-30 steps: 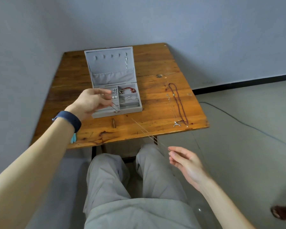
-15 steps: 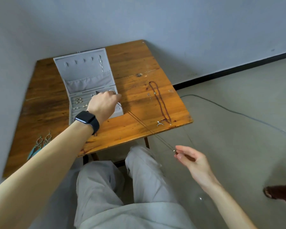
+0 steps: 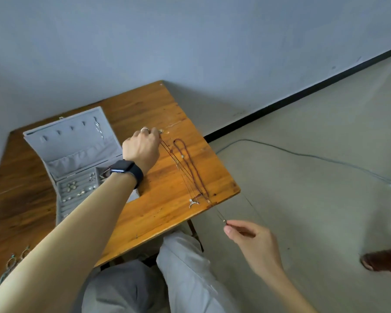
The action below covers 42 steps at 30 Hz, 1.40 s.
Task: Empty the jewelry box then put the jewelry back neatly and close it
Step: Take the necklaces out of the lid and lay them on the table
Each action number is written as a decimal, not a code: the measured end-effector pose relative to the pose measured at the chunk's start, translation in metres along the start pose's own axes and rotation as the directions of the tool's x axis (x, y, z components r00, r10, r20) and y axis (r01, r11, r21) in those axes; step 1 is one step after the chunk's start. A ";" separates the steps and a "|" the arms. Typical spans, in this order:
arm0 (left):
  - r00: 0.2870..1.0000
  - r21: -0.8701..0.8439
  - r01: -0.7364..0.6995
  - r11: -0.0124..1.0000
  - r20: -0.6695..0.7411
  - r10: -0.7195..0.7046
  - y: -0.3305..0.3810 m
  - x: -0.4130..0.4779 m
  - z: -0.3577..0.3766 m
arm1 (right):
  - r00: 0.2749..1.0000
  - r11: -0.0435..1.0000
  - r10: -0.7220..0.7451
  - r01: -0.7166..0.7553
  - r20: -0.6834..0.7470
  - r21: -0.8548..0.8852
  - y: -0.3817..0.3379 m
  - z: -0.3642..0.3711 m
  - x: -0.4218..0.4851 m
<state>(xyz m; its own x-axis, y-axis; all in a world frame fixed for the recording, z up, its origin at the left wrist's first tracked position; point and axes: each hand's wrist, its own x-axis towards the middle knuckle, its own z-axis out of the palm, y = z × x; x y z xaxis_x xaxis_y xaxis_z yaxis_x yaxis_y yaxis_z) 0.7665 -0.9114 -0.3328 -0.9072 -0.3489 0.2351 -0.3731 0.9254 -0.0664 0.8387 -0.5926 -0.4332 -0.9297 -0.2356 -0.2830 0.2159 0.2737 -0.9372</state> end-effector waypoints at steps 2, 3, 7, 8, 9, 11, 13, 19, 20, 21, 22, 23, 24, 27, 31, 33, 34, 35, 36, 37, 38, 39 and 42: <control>0.998 -0.040 0.045 0.998 0.048 -0.043 0.006 0.016 0.004 | 1.000 1.000 -0.016 0.016 -0.006 -0.014 -0.006 0.001 0.006; 0.996 -0.056 0.061 0.997 0.074 -0.057 0.008 0.024 0.007 | 1.000 0.999 -0.026 0.026 -0.011 -0.029 -0.007 0.001 0.009; 0.992 -0.102 0.083 0.991 0.107 -0.072 0.012 0.054 0.021 | 0.990 0.981 -0.120 0.107 -0.076 -0.160 -0.011 0.004 0.020; 0.992 -0.107 0.081 0.991 0.107 -0.069 0.013 0.061 0.025 | 0.985 0.973 -0.148 0.128 -0.089 -0.194 -0.012 0.007 0.023; 0.992 -0.109 0.076 0.991 0.104 -0.065 0.013 0.068 0.029 | 0.980 0.961 -0.175 0.150 -0.095 -0.230 -0.013 0.009 0.027; 0.994 -0.119 0.070 0.990 0.090 -0.060 0.015 0.079 0.036 | 0.961 0.921 -0.259 0.214 -0.101 -0.324 -0.013 0.015 0.034; 0.995 -0.142 0.074 0.987 0.074 -0.064 0.018 0.088 0.042 | 0.925 0.850 -0.365 0.283 -0.108 -0.444 -0.013 0.021 0.043; 0.993 -0.161 0.093 0.983 0.082 -0.080 0.018 0.105 0.061 | 0.722 0.603 -0.683 0.469 -0.113 -0.646 -0.003 0.034 0.072; 0.992 -0.167 0.101 0.981 0.087 -0.087 0.017 0.107 0.065 | 0.700 0.584 -0.703 0.471 -0.122 -0.661 0.000 0.034 0.074; 0.991 -0.179 0.109 0.978 0.093 -0.093 0.016 0.108 0.069 | 0.685 0.575 -0.716 0.472 -0.133 -0.668 0.002 0.035 0.076; 0.990 -0.194 0.118 0.974 0.100 -0.100 0.015 0.110 0.072 | 0.676 0.573 -0.724 0.478 -0.139 -0.666 0.004 0.036 0.078; 0.989 -0.211 0.126 0.969 0.106 -0.106 0.015 0.111 0.076 | 0.672 0.578 -0.727 0.490 -0.140 -0.653 0.006 0.038 0.079; 0.988 -0.223 0.130 0.966 0.109 -0.107 0.015 0.112 0.080 | 0.673 0.590 -0.726 0.505 -0.140 -0.630 0.008 0.040 0.080; 0.990 -0.238 0.109 0.965 0.116 -0.083 0.020 0.117 0.088 | 0.701 0.660 -0.691 0.514 -0.174 -0.548 0.012 0.044 0.081; 0.987 -0.273 0.088 0.958 0.155 -0.046 0.024 0.122 0.093 | 0.749 0.748 -0.619 0.470 -0.238 -0.468 0.013 0.047 0.080; 0.986 -0.310 0.093 0.946 0.161 -0.045 0.023 0.123 0.096 | 0.750 0.758 -0.614 0.474 -0.245 -0.448 0.014 0.047 0.080; 0.985 -0.326 0.099 0.940 0.163 -0.047 0.022 0.123 0.097 | 0.755 0.765 -0.607 0.471 -0.249 -0.438 0.013 0.048 0.081; 0.985 -0.339 0.101 0.935 0.163 -0.048 0.022 0.123 0.097 | 0.762 0.775 -0.596 0.464 -0.251 -0.429 0.012 0.048 0.081; 0.986 -0.348 0.103 0.932 0.161 -0.048 0.021 0.123 0.098 | 0.771 0.784 -0.585 0.457 -0.253 -0.419 0.012 0.048 0.081; 0.986 -0.358 0.105 0.928 0.159 -0.050 0.020 0.124 0.099 | 0.779 0.794 -0.573 0.451 -0.253 -0.408 0.011 0.048 0.081; 0.986 -0.365 0.110 0.924 0.156 -0.056 0.019 0.125 0.100 | 0.788 0.802 -0.562 0.445 -0.251 -0.399 0.010 0.048 0.081; 0.986 -0.374 0.117 0.920 0.154 -0.062 0.018 0.125 0.100 | 0.796 0.807 -0.553 0.440 -0.245 -0.393 0.009 0.048 0.080; 0.986 -0.397 0.129 0.909 0.147 -0.076 0.019 0.127 0.101 | 0.809 0.811 -0.542 0.433 -0.227 -0.393 0.006 0.047 0.080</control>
<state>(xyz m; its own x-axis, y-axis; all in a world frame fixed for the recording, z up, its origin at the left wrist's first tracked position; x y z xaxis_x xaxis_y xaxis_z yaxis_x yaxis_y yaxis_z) 0.6246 -0.9536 -0.4024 -0.8949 -0.4362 0.0940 -0.3791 0.8544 0.3554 0.7798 -0.6541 -0.4710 -0.9372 -0.1271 0.3248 -0.3442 0.4868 -0.8028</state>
